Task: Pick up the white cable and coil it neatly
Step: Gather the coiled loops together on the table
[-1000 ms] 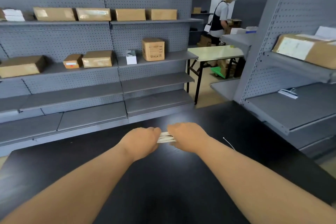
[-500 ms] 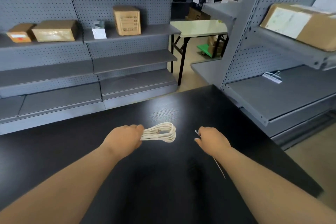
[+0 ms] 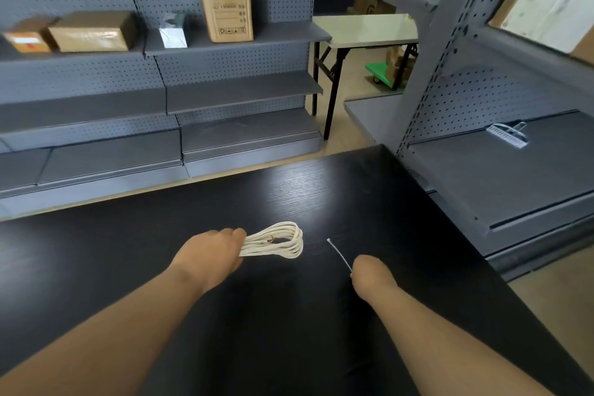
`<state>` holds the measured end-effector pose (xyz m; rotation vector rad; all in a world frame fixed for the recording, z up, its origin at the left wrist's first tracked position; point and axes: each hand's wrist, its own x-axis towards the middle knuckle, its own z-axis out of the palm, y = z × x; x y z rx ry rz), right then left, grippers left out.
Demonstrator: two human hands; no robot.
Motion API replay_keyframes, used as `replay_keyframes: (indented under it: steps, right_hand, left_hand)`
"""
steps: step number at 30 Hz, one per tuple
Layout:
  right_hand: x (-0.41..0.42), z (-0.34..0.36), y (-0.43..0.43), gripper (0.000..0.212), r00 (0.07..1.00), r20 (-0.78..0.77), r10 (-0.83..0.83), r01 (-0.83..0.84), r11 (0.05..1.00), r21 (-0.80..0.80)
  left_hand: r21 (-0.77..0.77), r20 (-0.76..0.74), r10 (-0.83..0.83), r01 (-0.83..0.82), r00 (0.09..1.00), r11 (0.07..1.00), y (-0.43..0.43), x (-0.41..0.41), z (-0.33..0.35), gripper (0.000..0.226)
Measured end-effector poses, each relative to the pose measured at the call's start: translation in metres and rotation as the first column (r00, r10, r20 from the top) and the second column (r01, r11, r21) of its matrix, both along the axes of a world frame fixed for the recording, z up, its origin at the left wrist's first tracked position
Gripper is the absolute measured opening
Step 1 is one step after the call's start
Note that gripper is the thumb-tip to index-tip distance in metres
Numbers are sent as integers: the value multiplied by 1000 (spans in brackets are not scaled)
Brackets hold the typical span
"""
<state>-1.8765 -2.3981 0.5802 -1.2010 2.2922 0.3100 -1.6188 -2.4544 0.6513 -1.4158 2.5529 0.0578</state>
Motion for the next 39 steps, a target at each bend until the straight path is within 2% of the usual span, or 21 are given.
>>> replay_keyframes:
  steps: [4, 8, 12, 15, 19, 21, 25, 30, 35, 39]
  right_hand:
    - [10, 2, -6, 32, 998, 56, 41, -41, 999, -8]
    - [32, 0, -13, 19, 953, 300, 40, 12, 985, -171]
    - [62, -4, -18, 28, 776, 630, -24, 237, 937, -256]
    - [86, -3, -18, 26, 590, 803, -89, 375, 910, -175]
    - [119, 0, -18, 23, 389, 909, -150, 408, 913, -24]
    - [133, 1, -15, 20, 336, 924, -180, 408, 912, 29]
    - [148, -7, -10, 20, 378, 902, -206, 455, 891, 13]
    - [155, -18, -4, 20, 451, 874, -182, 517, 851, -89]
    - [158, -18, 4, 21, 521, 844, -126, 518, 833, -195]
    - [157, -13, 9, 20, 531, 847, -37, 494, 825, -274]
  left_hand:
    - [15, -27, 47, -46, 999, 999, 1, 3, 0, 19]
    - [31, -60, 149, -147, 987, 989, 3, 17, 1, 20]
    - [45, -165, 315, -312, 935, 949, 4, 36, 3, 17]
    - [76, -229, 415, -409, 880, 909, 5, 47, 2, 15]
    - [124, -301, 472, -457, 828, 881, 7, 48, -8, 15]
    - [166, -304, 487, -458, 819, 873, 10, 45, -17, 16]
    - [243, -271, 488, -431, 830, 869, 20, 37, -41, 18]
    - [281, -227, 486, -421, 844, 862, 30, 30, -63, 19]
    - [302, -166, 505, -444, 847, 843, 32, 29, -74, 26]
    - [303, -126, 483, -430, 866, 850, 30, 28, -76, 25]
